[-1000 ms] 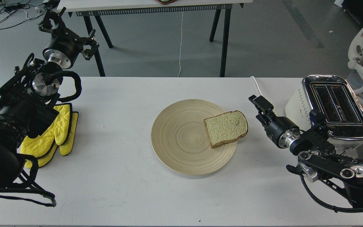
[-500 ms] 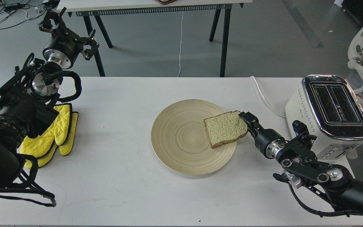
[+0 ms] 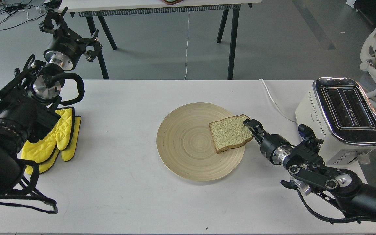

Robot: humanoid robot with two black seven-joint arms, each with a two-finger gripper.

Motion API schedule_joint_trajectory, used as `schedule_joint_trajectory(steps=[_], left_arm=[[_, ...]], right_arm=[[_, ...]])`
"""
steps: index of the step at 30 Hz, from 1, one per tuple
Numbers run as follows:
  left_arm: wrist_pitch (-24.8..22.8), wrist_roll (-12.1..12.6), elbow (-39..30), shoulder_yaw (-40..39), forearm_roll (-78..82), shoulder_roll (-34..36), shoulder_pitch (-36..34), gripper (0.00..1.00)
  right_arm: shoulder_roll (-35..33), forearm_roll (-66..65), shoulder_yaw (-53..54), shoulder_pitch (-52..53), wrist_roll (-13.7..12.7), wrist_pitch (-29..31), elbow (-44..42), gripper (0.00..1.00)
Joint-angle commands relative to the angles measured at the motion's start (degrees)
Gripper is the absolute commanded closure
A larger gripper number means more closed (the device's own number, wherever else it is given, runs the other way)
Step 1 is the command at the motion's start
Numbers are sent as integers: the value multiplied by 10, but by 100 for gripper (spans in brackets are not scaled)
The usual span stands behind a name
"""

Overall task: Put bread in toaster with right arm
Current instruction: 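Reach the right gripper toward the bread slice on the wooden plate, then close the right gripper on the bread slice's edge, then lift the bread and carry it above the toaster slot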

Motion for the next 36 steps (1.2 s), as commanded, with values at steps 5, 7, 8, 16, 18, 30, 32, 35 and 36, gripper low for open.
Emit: schedule_joint_trajectory(steps=[5, 7, 8, 16, 18, 30, 32, 35, 36], left_arm=[[0, 1, 0, 0, 0, 0, 0, 0], [0, 1, 0, 0, 0, 0, 0, 0], [0, 1, 0, 0, 0, 0, 0, 0], [0, 1, 0, 0, 0, 0, 0, 0], [0, 1, 0, 0, 0, 0, 0, 0], [0, 2, 0, 0, 0, -1, 0, 0], [0, 2, 0, 0, 0, -1, 1, 0], [0, 2, 0, 0, 0, -1, 0, 0], [0, 2, 0, 0, 0, -1, 0, 0]], right_arm=[[-5, -1, -37, 11, 2, 0, 0, 83], [-5, -1, -44, 14, 3, 0, 0, 91], [-6, -1, -45, 15, 5, 0, 0, 94], [-66, 0, -40, 47, 18, -2, 48, 99], [-102, 0, -38, 63, 18, -2, 85, 99], [-383, -69, -37, 151, 21, 0, 263, 99], [-424, -127, -37, 154, 18, 0, 274, 99], [-478, -179, -38, 154, 12, 0, 277, 99], [-494, -184, -38, 153, 11, 0, 278, 99]])
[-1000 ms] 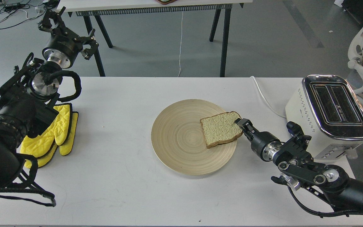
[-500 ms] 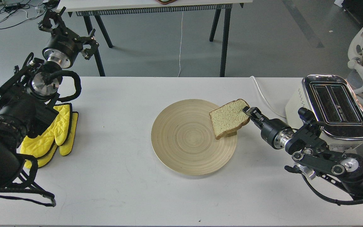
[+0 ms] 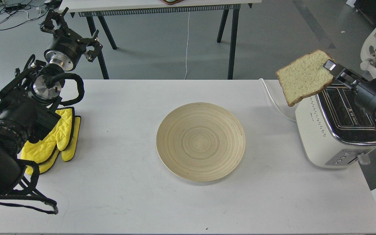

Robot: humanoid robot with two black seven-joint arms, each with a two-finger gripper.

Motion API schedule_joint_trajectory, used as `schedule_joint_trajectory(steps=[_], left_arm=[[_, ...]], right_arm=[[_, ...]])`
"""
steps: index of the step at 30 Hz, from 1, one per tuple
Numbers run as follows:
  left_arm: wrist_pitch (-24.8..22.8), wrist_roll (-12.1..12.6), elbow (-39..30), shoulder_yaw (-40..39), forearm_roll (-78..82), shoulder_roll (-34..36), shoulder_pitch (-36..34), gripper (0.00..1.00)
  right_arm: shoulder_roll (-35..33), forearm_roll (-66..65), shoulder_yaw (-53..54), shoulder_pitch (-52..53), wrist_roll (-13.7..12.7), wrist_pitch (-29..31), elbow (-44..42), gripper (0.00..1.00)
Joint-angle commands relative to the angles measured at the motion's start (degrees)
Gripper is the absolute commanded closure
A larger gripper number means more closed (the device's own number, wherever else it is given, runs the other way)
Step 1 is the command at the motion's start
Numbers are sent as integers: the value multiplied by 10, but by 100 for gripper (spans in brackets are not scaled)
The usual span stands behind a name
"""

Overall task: Put bread in toaster with right arm
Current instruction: 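Lift the bread and carry it above the toaster slot, then lower the bread into the toaster slot and release it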

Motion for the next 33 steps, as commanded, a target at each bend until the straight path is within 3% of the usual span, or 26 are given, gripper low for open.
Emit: schedule_joint_trajectory(steps=[1, 6, 13, 20, 33], left_arm=[[0, -1, 0, 0, 0, 0, -1, 0], [0, 0, 0, 0, 0, 0, -1, 0], [0, -1, 0, -1, -1, 0, -1, 0], [0, -1, 0, 0, -1, 0, -1, 0], [0, -1, 0, 0, -1, 0, -1, 0]], right_arm=[[-58, -33, -3, 0, -4, 0, 4, 100], [-107, -33, -15, -10, -4, 0, 7, 100], [-101, -31, -37, -21, -5, -3, 0, 100], [-81, -31, -41, -21, -48, -4, -5, 99], [-102, -31, -41, -26, -45, -6, -9, 99]])
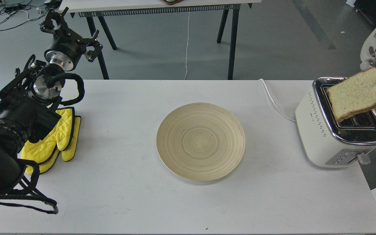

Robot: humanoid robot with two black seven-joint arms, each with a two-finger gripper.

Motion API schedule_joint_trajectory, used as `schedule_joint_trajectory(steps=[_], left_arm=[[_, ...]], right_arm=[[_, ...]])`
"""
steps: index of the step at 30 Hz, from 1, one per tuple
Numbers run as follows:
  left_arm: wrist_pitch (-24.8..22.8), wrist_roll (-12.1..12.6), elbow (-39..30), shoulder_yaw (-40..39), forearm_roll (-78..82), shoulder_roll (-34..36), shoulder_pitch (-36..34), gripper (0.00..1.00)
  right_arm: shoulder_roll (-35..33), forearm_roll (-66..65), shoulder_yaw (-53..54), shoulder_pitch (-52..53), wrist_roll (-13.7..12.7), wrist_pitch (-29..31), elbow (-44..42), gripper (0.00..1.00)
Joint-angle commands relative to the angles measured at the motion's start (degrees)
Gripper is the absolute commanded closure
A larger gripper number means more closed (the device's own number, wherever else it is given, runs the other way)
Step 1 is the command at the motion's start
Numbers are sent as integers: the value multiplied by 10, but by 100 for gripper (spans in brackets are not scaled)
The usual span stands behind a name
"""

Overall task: Put bread in toaster with right arm
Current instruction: 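Lower the bread into the toaster slot and release it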

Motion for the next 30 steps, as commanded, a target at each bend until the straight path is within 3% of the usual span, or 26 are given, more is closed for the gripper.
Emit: schedule_joint_trajectory(steps=[1, 14, 17, 20, 23, 26, 28, 29, 30], left_arm=[[0, 0, 0, 0, 0, 0, 0, 0], [0, 0, 0, 0, 0, 0, 0, 0], [0, 0, 0, 0, 0, 0, 0, 0], [0, 0, 0, 0, 1, 0, 0, 0], [0, 0, 0, 0, 0, 0, 0, 0], [0, 0, 0, 0, 0, 0, 0, 0], [0, 0, 0, 0, 0, 0, 0, 0], [0, 0, 0, 0, 1, 0, 0, 0], [0, 0, 0, 0, 0, 0, 0, 0]], right_arm=[[-1, 0, 0, -1, 1, -1, -4, 99], [13, -1, -7, -13, 5, -2, -22, 99], [41, -1, -8, -18, 5, -2, -26, 94], [61, 0, -8, -19, 3, -3, -25, 76], [79, 1, -8, -21, 1, -3, -25, 67], [84, 2, -7, -21, 3, -3, -23, 42], [84, 5, -1, -21, 5, -4, -22, 15], [85, 6, 6, -21, 5, -5, -20, 7], [86, 6, 12, -21, 6, -4, -19, 6]])
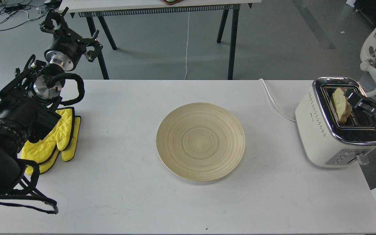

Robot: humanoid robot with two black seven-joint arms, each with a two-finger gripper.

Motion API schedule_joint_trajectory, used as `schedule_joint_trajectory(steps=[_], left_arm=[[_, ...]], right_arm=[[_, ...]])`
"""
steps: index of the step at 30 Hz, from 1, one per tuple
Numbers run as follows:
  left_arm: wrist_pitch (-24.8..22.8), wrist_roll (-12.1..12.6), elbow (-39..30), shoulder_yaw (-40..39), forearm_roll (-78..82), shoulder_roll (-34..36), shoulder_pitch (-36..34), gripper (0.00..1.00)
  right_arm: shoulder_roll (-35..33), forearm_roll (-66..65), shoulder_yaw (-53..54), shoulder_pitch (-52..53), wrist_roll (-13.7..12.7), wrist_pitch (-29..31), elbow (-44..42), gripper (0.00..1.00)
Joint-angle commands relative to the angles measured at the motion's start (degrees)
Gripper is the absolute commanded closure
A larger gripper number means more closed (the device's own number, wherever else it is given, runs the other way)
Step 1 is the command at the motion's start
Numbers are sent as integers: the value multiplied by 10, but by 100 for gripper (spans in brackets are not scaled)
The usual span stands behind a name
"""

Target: Put bread in toaster with right arm

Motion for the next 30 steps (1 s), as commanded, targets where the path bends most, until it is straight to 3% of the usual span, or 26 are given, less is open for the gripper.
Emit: schedule_joint_trajectory(steps=[1, 4, 7, 11, 14, 18, 24, 30], left_arm=[[0, 0, 0, 0, 0, 0, 0, 0], [0, 0, 0, 0, 0, 0, 0, 0], [0, 0, 0, 0, 0, 0, 0, 0], [0, 0, 0, 0, 0, 0, 0, 0], [0, 0, 0, 0, 0, 0, 0, 0], [0, 0, 0, 0, 0, 0, 0, 0], [0, 0, 0, 0, 0, 1, 0, 0], [0, 0, 0, 0, 0, 1, 0, 0]], right_arm=[[2, 3, 23, 1, 4, 0, 3, 5], [4, 30, 66, 0, 18, 1, 2, 2], [30, 138, 120, 0, 45, 8, -3, 1], [60, 288, 199, 0, 53, 17, -20, 1], [100, 360, 248, 2, 55, 74, -52, 1], [157, 416, 298, 1, 85, 170, -150, 1], [260, 542, 350, 2, 81, 299, -312, 1], [328, 591, 395, 0, 65, 326, -375, 1]])
